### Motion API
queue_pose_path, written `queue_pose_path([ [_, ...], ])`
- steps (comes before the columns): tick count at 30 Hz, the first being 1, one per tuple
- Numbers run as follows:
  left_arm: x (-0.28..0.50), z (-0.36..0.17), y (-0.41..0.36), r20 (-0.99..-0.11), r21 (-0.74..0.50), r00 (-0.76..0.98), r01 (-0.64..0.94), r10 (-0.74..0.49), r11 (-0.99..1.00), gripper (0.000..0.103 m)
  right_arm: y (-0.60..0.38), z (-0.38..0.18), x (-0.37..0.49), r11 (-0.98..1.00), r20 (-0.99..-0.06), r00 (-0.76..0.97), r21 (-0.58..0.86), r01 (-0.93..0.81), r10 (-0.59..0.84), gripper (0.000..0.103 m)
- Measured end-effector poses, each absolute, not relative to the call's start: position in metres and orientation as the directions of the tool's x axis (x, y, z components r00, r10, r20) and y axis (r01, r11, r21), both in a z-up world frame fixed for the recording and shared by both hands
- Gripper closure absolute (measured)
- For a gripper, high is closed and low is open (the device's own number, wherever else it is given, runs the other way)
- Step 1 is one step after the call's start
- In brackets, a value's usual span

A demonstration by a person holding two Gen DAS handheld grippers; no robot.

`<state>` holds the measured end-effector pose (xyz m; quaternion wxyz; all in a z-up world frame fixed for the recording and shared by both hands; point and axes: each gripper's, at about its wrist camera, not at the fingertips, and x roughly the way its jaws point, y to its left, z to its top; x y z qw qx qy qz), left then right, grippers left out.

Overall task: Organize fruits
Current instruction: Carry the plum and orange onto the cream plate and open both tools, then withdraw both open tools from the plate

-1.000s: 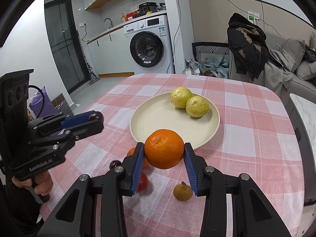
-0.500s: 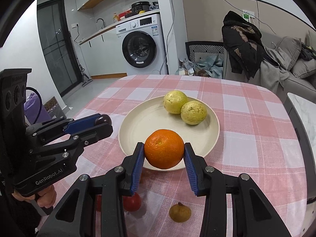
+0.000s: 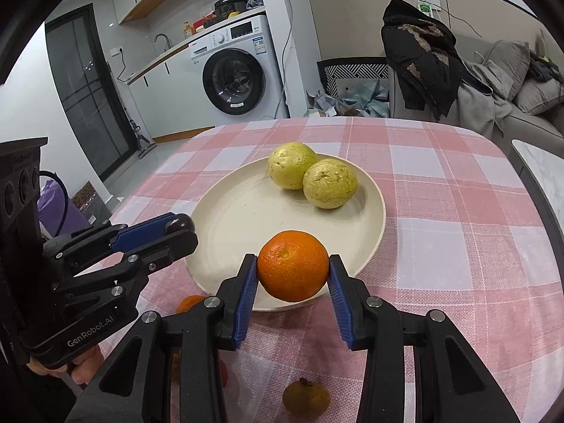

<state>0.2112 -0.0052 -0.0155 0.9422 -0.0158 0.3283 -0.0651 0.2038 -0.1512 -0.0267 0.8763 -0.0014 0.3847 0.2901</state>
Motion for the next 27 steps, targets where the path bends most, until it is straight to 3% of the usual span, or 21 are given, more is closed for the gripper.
queue_pose_path([
  [13, 0.213, -0.027, -0.011, -0.636, -0.072, 0.757, 0.134, -0.149, 0.988, 0.081, -0.147, -0.033, 0.206, 0.829, -0.691, 0.520, 0.216, -0.516, 0.503, 0.062],
  [18, 0.210, -0.024, -0.010, -0.631, -0.072, 0.761, 0.136, -0.151, 0.988, 0.080, -0.149, -0.030, 0.203, 0.830, -0.675, 0.535, 0.217, -0.515, 0.508, 0.053],
  [20, 0.208, -0.023, -0.009, -0.640, -0.091, 0.750, 0.141, -0.166, 0.986, 0.070, -0.151, -0.029, 0.202, 0.831, -0.668, 0.545, 0.212, -0.514, 0.507, 0.052],
  [22, 0.204, -0.021, -0.008, -0.634, -0.090, 0.755, 0.139, -0.164, 0.986, 0.052, -0.153, -0.028, 0.202, 0.837, -0.668, 0.553, 0.202, -0.509, 0.498, 0.050],
  [27, 0.188, -0.011, -0.007, -0.611, -0.061, 0.780, 0.121, -0.133, 0.991, 0.018, -0.161, -0.025, 0.195, 0.843, -0.665, 0.566, 0.187, -0.505, 0.487, 0.030],
])
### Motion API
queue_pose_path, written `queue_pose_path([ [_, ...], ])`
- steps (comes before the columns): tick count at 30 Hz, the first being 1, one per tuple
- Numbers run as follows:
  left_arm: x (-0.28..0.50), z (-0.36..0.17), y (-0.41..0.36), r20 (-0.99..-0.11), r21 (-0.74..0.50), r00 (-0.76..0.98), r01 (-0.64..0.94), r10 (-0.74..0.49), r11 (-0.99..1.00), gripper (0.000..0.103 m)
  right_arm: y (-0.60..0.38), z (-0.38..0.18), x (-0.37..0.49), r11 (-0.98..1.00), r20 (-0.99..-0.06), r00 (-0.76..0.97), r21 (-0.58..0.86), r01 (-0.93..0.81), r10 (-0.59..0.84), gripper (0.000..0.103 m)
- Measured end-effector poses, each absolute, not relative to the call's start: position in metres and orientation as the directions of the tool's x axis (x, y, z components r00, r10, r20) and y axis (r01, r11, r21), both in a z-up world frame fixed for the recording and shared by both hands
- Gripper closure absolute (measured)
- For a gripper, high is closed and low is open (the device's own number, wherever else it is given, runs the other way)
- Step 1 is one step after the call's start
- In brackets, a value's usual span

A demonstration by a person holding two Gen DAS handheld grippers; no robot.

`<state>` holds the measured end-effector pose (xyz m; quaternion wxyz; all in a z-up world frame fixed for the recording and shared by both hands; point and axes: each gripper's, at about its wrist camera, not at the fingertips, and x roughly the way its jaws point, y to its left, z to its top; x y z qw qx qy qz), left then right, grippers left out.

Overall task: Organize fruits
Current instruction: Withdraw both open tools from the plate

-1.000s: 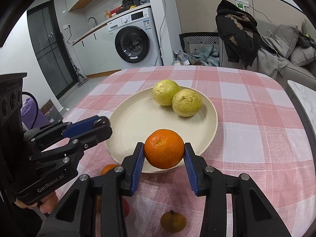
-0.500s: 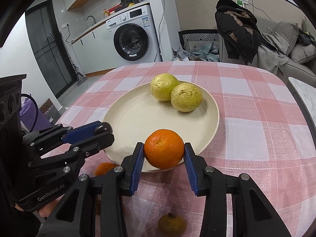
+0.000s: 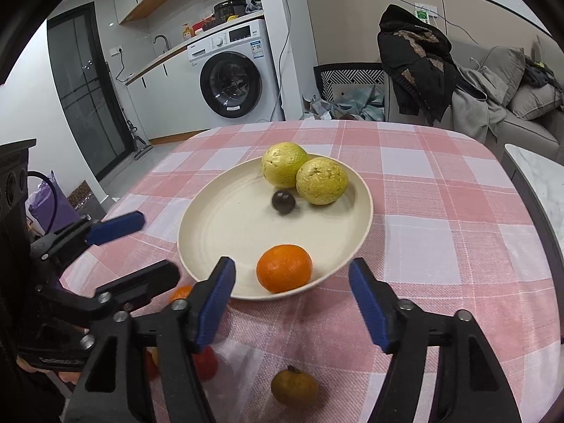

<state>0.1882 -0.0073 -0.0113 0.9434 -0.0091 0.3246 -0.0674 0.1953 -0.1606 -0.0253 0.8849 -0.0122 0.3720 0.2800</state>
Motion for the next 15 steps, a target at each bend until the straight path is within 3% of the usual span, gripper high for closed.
queue_pose_path([
  [2, 0.179, -0.007, -0.006, -0.598, -0.059, 0.790, 0.127, -0.137, 0.990, 0.017, -0.165, -0.023, 0.192, 0.842, -0.660, 0.572, 0.181, -0.508, 0.487, 0.015],
  [5, 0.168, -0.002, -0.006, -0.590, -0.033, 0.799, 0.118, -0.114, 0.993, 0.000, -0.171, -0.020, 0.186, 0.839, -0.652, 0.577, 0.178, -0.515, 0.493, 0.002],
  [15, 0.130, 0.006, 0.007, -0.574, -0.040, 0.811, 0.106, -0.109, 0.994, 0.000, -0.184, -0.017, 0.166, 0.839, -0.663, 0.571, 0.166, -0.518, 0.484, 0.000],
])
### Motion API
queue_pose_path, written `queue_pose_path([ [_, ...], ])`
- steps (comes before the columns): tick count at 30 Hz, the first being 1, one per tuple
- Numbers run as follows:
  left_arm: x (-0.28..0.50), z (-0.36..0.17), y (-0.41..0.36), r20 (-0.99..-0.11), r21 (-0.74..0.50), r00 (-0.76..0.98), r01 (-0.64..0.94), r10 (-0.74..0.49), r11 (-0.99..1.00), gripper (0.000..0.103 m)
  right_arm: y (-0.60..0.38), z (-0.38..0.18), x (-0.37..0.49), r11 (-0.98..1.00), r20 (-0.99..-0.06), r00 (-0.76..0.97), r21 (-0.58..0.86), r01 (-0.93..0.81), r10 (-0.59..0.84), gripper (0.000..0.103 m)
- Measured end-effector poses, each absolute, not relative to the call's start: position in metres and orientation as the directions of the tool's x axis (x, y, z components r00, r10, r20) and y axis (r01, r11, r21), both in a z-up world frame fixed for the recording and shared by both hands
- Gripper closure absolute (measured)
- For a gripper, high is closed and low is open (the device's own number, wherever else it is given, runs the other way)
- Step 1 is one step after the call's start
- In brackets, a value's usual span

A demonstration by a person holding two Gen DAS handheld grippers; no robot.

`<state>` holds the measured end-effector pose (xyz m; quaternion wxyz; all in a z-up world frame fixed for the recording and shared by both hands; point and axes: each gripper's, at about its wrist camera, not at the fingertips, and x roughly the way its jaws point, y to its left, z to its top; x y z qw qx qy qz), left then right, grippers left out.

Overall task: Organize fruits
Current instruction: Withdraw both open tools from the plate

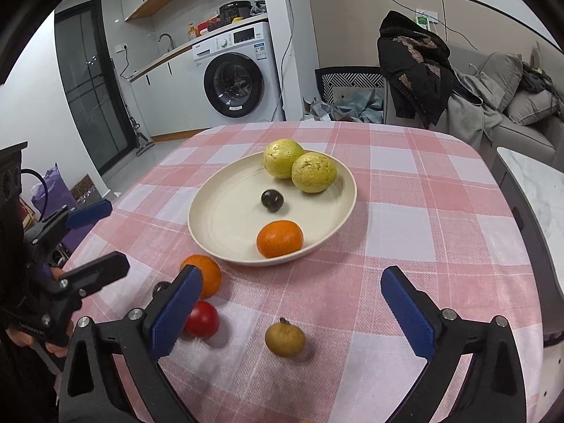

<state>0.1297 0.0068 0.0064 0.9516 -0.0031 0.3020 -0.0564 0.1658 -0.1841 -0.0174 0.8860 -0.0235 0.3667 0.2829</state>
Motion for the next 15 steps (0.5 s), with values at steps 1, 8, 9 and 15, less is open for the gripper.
queue_pose_path([
  [1, 0.126, 0.007, 0.008, -0.575, -0.037, 0.811, 0.104, -0.106, 0.994, 0.001, -0.185, -0.018, 0.164, 0.840, -0.665, 0.572, 0.161, -0.518, 0.480, 0.000],
  [8, 0.106, 0.004, 0.008, -0.601, -0.042, 0.792, 0.106, -0.110, 0.994, 0.001, -0.190, -0.027, 0.154, 0.849, -0.702, 0.555, 0.136, -0.511, 0.447, 0.000],
  [9, 0.104, 0.003, 0.008, -0.603, -0.044, 0.790, 0.105, -0.110, 0.994, 0.001, -0.191, -0.029, 0.152, 0.849, -0.709, 0.550, 0.133, -0.511, 0.442, 0.000],
  [15, 0.095, -0.012, 0.002, -0.646, -0.036, 0.757, 0.100, -0.099, 0.994, 0.001, -0.191, -0.042, 0.146, 0.841, -0.746, 0.514, 0.113, -0.529, 0.424, 0.000],
])
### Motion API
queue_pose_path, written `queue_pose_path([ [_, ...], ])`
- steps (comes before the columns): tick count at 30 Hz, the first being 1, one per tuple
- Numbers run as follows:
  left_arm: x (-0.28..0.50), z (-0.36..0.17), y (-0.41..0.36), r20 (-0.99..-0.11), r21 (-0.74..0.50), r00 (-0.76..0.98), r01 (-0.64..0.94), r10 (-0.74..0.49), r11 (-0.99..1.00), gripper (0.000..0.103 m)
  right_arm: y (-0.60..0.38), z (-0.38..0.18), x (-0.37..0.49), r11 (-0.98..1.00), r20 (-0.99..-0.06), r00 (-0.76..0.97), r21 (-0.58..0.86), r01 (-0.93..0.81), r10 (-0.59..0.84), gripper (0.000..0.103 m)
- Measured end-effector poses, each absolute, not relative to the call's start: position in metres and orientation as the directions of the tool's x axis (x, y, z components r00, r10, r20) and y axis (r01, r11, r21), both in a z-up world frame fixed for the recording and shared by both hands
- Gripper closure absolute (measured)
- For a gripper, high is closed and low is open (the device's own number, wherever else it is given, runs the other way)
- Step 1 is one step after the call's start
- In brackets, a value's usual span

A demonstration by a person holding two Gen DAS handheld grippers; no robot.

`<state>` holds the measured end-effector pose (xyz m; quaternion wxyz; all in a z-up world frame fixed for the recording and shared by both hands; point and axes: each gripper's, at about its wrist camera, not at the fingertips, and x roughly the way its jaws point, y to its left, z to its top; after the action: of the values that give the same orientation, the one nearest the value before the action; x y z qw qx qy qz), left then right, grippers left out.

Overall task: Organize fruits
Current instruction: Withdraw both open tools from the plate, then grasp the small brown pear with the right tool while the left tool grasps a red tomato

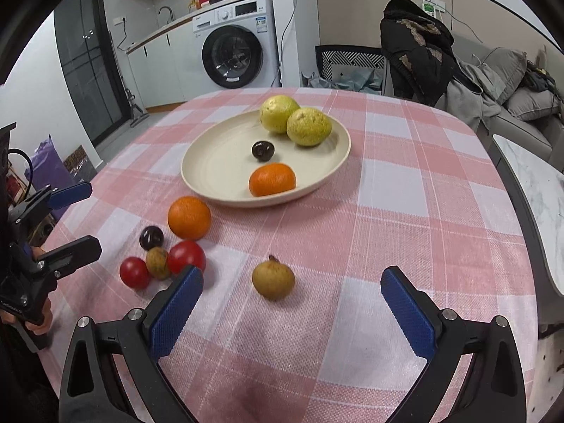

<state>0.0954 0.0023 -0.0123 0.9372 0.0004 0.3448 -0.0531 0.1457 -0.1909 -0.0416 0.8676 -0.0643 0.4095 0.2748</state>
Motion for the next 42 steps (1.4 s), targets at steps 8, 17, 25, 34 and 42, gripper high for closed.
queue_pose_path([
  [8, 0.094, -0.032, -0.010, -0.697, -0.024, 0.709, 0.129, -0.109, 0.991, 0.001, -0.186, -0.052, 0.144, 0.828, -0.766, 0.482, 0.114, -0.549, 0.426, 0.005],
  [17, 0.100, -0.039, -0.011, -0.720, -0.074, 0.675, 0.155, -0.160, 0.985, 0.001, -0.184, -0.055, 0.146, 0.805, -0.773, 0.433, 0.162, -0.571, 0.464, 0.032],
  [25, 0.105, -0.048, -0.024, -0.754, -0.029, 0.640, 0.191, -0.146, 0.981, 0.020, -0.179, -0.056, 0.149, 0.792, -0.778, 0.410, 0.177, -0.584, 0.476, 0.047],
  [34, 0.112, -0.059, -0.024, -0.783, -0.100, 0.584, 0.223, -0.215, 0.970, 0.046, -0.177, -0.057, 0.152, 0.786, -0.778, 0.395, 0.195, -0.586, 0.488, 0.057],
  [42, 0.115, -0.060, -0.027, -0.780, -0.101, 0.587, 0.225, -0.218, 0.969, 0.049, -0.173, -0.058, 0.150, 0.777, -0.783, 0.392, 0.177, -0.604, 0.483, 0.062],
])
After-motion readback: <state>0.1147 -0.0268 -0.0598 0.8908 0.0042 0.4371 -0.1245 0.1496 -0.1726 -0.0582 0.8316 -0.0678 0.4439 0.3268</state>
